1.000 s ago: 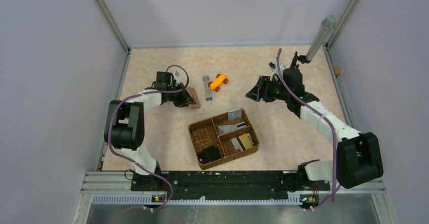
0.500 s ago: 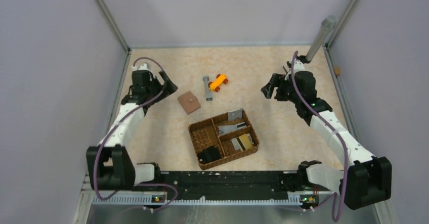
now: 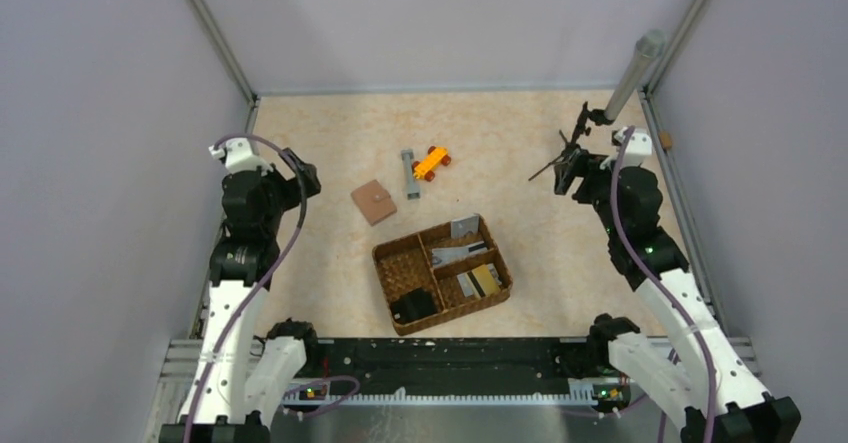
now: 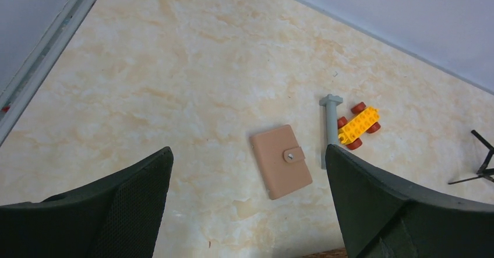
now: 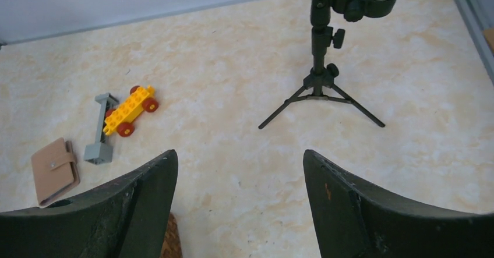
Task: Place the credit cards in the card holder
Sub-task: Reset both arms
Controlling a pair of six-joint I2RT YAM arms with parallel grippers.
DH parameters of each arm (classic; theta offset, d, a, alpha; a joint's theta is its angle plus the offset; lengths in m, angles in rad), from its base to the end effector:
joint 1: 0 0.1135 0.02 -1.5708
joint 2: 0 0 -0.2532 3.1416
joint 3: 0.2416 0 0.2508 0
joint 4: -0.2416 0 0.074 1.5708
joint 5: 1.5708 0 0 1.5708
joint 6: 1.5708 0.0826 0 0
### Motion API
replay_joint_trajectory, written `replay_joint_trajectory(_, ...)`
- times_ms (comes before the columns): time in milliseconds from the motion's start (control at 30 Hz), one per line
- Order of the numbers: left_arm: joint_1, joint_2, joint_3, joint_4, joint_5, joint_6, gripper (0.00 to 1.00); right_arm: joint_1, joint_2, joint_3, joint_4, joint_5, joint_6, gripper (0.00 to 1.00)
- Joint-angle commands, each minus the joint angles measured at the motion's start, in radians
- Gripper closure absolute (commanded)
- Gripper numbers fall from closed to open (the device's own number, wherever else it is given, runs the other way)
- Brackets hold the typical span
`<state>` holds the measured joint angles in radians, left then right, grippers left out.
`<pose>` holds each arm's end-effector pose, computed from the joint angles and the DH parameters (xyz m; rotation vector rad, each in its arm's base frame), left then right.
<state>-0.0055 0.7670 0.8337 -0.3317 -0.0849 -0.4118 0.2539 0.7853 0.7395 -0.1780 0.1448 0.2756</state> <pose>0.2276 0.0058 0.3244 -0.4296 1.7893 -0.2149 0.2341 0.0484 0.3068 0.1234 1.7949 0.2493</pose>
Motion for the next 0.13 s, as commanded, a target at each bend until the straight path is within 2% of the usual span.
replay_joint_trajectory(0,-0.001,-0.019,-0.019,-0.025,-0.028,0.037,0.01,-0.007,-0.027,-0.007,0.027,0.077,-0.037,0.23)
replay_joint_trajectory(100,-0.001,-0.027,-0.010,-0.045,-0.029,0.034,0.01,-0.008,-0.034,-0.007,0.019,0.083,-0.039,0.23)
